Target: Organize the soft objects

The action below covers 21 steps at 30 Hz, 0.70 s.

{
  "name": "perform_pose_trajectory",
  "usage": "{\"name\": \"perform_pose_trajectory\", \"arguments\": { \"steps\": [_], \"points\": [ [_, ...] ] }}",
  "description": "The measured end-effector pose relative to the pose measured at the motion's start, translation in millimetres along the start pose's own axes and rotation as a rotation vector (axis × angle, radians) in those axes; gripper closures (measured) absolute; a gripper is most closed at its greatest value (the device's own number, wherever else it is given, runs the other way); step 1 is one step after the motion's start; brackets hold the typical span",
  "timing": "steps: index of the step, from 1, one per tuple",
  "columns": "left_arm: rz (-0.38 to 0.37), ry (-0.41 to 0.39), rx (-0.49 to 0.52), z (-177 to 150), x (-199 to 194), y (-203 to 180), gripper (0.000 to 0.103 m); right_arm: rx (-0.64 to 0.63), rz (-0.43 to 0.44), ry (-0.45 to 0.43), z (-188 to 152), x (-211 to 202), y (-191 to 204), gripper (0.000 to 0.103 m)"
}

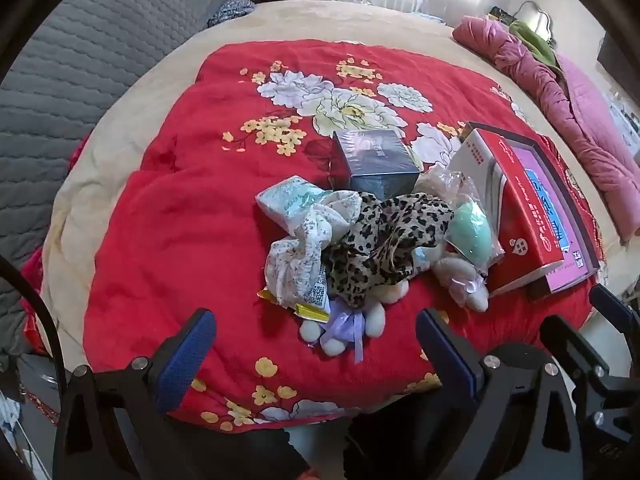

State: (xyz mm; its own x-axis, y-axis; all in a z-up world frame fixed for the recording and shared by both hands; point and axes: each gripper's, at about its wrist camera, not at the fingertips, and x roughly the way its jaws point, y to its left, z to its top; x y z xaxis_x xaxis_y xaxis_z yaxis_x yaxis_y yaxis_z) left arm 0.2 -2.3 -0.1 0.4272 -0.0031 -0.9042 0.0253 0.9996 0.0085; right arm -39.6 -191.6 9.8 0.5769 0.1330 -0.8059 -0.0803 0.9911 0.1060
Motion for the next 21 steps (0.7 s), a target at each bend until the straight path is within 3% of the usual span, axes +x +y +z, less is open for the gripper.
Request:
{"name": "perform_pose_trajectory", "arguments": {
  "steps": [7, 21],
  "points": [
    [-0.066, -0.022, -0.013, 0, -3, 4, 0.003, -0.001, -0.019, -0.030, 2, -3, 4, 0.001],
    [-0.070, -0.047, -0.009, 1, -12, 1, 0.003, 0.006, -0.031, -0.055, 1, -12, 0, 0.001]
  ]
}}
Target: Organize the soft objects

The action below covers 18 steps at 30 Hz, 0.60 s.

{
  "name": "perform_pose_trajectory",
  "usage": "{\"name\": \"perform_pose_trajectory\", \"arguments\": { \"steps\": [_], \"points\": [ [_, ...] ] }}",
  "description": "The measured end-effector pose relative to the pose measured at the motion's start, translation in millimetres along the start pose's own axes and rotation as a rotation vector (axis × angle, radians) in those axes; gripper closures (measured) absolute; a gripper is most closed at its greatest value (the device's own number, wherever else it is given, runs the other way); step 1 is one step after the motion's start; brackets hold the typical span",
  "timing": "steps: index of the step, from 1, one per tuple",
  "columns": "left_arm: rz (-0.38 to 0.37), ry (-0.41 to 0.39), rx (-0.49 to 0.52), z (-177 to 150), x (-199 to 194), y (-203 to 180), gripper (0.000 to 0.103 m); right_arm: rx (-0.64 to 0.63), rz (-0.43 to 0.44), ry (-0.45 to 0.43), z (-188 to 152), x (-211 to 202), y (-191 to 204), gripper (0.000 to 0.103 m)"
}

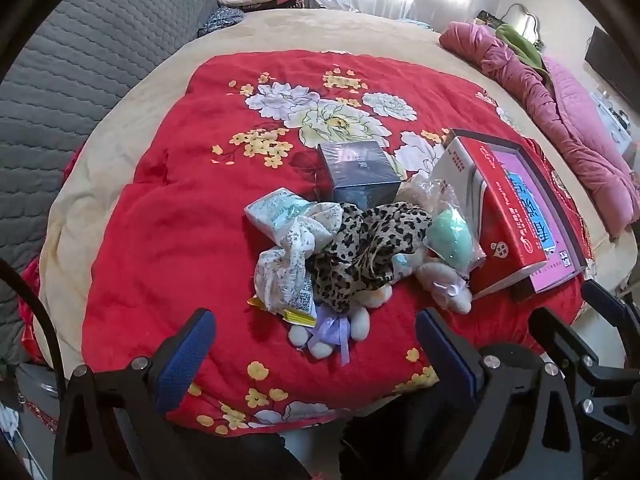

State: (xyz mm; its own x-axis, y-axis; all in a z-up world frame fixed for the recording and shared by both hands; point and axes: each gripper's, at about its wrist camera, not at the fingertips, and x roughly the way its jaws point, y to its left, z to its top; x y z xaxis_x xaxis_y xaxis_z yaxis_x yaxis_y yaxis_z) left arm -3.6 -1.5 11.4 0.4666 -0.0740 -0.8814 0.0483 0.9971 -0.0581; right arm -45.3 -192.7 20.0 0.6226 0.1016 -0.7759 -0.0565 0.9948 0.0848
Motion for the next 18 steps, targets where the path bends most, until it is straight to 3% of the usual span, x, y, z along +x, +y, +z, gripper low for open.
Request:
{"name": "perform_pose_trajectory", "arguments": {
  "steps": [18],
  "points": [
    [-0.005, -0.021, 0.025, -0.7, -7.2, -5.8, 0.003, 0.024, -0.025, 0.001, -3.7, -3.9, -6.2, 0.001]
  ]
}}
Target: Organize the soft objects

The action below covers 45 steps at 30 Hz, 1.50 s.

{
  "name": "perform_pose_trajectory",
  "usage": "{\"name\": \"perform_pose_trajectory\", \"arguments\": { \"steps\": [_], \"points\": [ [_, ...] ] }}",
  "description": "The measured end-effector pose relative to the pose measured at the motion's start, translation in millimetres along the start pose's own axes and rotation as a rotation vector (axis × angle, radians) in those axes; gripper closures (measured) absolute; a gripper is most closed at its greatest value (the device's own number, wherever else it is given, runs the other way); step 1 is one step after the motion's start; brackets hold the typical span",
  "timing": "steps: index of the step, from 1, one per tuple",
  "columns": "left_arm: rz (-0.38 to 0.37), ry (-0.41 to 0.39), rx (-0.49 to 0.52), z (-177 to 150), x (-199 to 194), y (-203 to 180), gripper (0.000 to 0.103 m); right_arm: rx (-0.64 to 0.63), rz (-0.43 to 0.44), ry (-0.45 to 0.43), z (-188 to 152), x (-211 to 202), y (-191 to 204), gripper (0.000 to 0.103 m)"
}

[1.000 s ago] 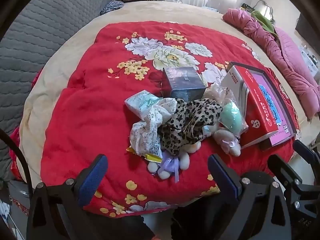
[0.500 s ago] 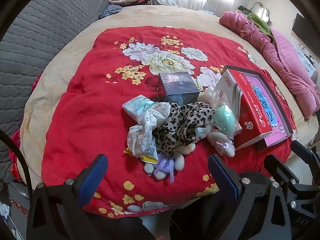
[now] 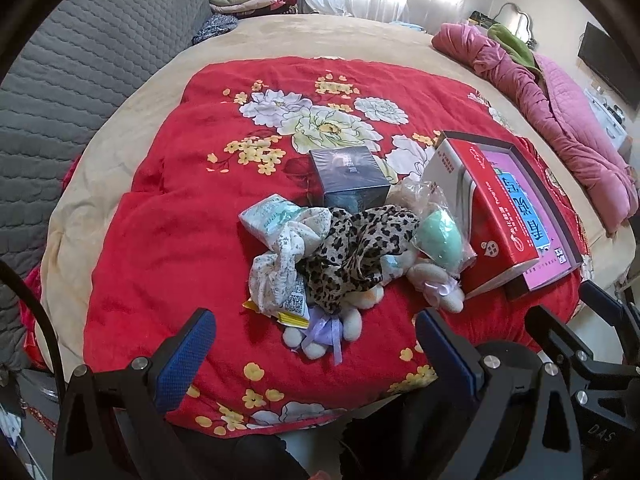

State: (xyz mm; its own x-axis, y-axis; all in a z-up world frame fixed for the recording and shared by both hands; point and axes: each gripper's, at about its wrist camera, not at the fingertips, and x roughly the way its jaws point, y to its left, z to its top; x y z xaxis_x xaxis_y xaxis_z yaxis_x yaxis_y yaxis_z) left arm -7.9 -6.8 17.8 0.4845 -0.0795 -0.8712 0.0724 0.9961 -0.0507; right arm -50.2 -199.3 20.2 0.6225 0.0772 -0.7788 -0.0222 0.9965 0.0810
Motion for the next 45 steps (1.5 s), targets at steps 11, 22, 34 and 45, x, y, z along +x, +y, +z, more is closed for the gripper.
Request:
{"name": "perform_pose_trajectory", "arguments": {
  "steps": [11, 22, 34, 45],
  "points": [
    [-0.002, -0.003, 0.000, -1, -2, 0, 0.003, -0.003, -0.006, -0.005, 0, -1, 1, 0.001],
    [-0.011, 0.000, 0.000, 0, -3, 1, 0.003, -0.001, -0.015, 0.002, 0, -3, 0, 0.001],
    [-0.038, -0.006, -0.020, 0, -2, 5, 0.003, -0.003, -0.017, 0.001, 0, -3, 0, 0.001],
    [-0.108, 0.048, -0.054, 6, 13, 22, 0.003, -0.021, -0.011, 0.010, 4, 8, 2, 0.001]
  ]
}}
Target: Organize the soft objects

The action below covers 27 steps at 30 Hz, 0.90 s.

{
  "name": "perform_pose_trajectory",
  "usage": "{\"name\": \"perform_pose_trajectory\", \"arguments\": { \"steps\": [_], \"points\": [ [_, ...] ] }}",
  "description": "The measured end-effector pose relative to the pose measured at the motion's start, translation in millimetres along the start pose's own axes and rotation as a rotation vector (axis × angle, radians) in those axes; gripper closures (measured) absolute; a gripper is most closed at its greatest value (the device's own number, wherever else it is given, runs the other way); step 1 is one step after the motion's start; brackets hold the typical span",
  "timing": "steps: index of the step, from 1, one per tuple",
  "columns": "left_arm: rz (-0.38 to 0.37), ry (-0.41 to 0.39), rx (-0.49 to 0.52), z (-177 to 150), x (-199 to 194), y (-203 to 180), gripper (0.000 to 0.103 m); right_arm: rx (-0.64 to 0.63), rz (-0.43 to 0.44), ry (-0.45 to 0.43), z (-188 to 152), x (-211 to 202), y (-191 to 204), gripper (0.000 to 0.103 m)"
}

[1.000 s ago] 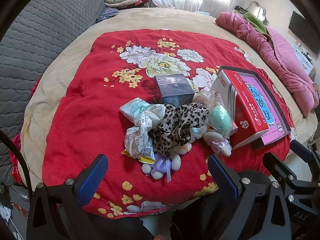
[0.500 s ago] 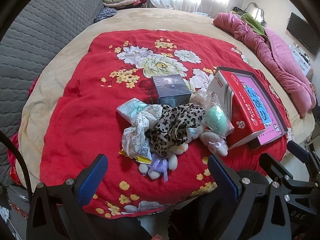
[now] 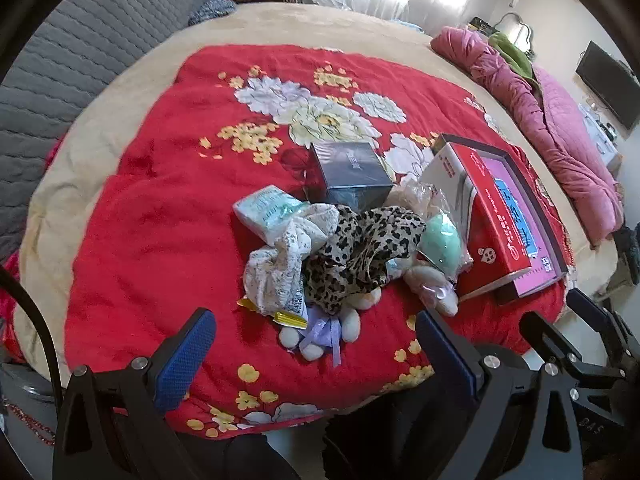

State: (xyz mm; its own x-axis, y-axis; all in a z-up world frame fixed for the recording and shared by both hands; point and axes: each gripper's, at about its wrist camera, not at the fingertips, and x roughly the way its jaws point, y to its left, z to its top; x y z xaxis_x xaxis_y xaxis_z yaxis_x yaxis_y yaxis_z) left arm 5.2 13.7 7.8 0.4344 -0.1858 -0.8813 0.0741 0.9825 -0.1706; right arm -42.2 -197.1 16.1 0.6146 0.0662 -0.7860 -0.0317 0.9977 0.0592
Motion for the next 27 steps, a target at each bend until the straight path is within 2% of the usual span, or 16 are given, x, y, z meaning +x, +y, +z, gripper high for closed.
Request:
{"name": "perform_pose_trajectory", "arguments": {
  "steps": [5, 8, 10, 15, 17, 19, 23, 26, 27],
  "points": [
    [-0.037, 0.027, -0.004, 2, 8, 5, 0.004, -0.015, 0.000, 0.004, 4, 7, 1, 0.001],
    [-0.048, 0.033, -0.008, 6, 13, 3, 0.012, -0.025, -0.005, 0.009, 5, 12, 0, 0.001],
    [-0.056, 0.052, 0.007, 12, 19, -6, 0.023, -0.038, -0.016, 0.012, 7, 16, -2, 0.001],
    [-0.081, 0.080, 0.052, 28, 33, -35, 0.033, -0.098, -0.040, 0.008, 12, 23, -2, 0.001],
    [-0.072, 0.088, 0.078, 34, 41, -46, 0.038, -0.112, -0.048, 0.008, 15, 26, -3, 0.001],
    [-0.054, 0.117, 0.096, 37, 52, -54, 0.047, -0.114, -0.045, 0.009, 17, 28, -4, 0.001],
    [-0.004, 0.159, 0.115, 40, 70, -60, 0.056, -0.136, -0.040, 0.012, 21, 34, -3, 0.001],
    [0.005, 0.180, 0.121, 43, 79, -60, 0.070, -0.164, -0.028, 0.018, 25, 39, 2, 0.001],
    [-0.001, 0.191, 0.123, 44, 82, -59, 0.078, -0.176, -0.027, 0.018, 26, 40, 5, 0.001]
  ]
}}
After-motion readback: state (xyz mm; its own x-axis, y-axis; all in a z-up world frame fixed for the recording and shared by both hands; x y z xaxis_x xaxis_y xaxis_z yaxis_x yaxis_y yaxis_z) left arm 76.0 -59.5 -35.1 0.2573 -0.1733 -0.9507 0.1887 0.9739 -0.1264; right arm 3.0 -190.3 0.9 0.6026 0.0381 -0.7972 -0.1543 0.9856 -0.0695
